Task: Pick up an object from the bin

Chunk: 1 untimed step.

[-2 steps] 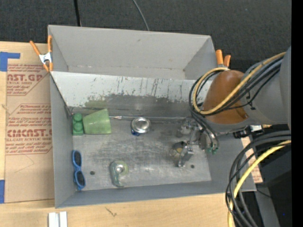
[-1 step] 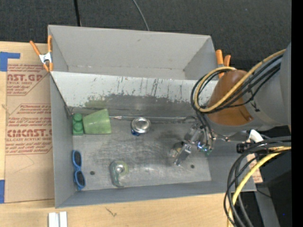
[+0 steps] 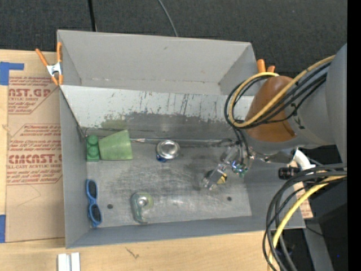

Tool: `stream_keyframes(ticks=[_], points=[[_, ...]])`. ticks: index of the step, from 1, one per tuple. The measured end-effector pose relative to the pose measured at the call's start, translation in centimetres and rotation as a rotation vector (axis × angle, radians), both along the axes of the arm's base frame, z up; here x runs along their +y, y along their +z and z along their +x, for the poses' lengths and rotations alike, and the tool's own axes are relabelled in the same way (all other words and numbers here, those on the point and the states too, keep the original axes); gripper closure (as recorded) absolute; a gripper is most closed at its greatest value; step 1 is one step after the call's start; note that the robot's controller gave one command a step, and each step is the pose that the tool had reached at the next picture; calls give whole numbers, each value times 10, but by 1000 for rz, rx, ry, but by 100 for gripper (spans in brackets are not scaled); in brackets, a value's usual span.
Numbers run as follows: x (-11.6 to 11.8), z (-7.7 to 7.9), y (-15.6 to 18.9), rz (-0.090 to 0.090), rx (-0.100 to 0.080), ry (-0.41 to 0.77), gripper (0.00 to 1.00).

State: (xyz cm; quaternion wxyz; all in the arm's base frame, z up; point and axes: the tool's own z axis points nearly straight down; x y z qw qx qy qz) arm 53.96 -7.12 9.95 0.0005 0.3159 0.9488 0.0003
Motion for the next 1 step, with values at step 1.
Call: stream_keyframes(ticks=[1], points=[[4, 1, -28, -3, -5, -7, 0]])
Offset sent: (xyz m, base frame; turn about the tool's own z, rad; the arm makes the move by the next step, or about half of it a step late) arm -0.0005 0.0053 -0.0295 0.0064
